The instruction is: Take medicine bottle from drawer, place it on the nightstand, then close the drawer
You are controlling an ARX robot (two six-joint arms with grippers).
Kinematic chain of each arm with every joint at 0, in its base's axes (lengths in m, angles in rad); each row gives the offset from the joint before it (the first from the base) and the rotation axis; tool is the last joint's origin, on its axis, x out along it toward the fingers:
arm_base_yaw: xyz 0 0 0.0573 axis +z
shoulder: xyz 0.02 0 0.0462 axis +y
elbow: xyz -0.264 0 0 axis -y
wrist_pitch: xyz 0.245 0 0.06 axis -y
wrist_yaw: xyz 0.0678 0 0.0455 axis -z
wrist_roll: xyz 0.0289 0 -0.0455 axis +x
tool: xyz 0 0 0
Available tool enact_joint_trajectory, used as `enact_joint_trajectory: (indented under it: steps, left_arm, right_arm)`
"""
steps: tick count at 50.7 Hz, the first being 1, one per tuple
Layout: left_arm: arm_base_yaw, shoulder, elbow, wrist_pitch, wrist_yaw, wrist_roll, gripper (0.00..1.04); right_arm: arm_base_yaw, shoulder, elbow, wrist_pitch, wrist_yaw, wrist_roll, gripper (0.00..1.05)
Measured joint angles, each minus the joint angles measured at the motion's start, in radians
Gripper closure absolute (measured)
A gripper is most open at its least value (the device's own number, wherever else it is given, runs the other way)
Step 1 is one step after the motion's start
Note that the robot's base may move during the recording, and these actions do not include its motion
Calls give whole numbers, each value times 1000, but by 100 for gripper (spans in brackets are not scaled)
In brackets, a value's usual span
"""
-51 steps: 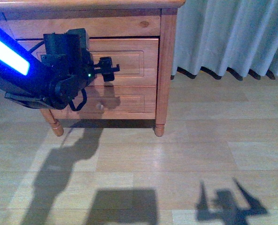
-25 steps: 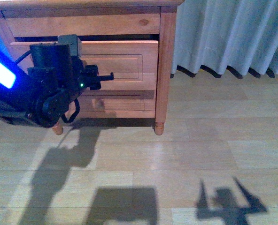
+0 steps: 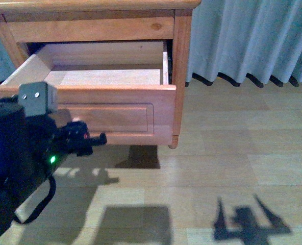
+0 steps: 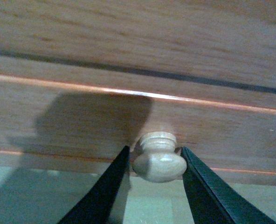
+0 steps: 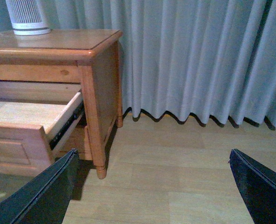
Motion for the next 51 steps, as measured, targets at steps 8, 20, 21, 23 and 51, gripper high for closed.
enact_joint_trajectory:
  steps: [8, 20, 21, 23, 51]
  left_arm:
    - [-24, -46, -179, 40, 14, -61, 40]
    - [95, -497, -312, -323, 151, -94, 7]
    - [103, -524, -312, -347, 158, -90, 7]
    - [143, -668, -306, -468, 200, -85, 7]
    - [249, -1887, -427, -1099, 70, 200, 77]
  right_arm:
    - [0, 0, 0, 0, 0, 0, 7]
    - [0, 0, 0, 0, 0, 0, 7]
    - [0, 0, 0, 0, 0, 0, 7]
    - [0, 0, 0, 0, 0, 0, 7]
    - [0, 0, 0, 0, 3, 0, 7]
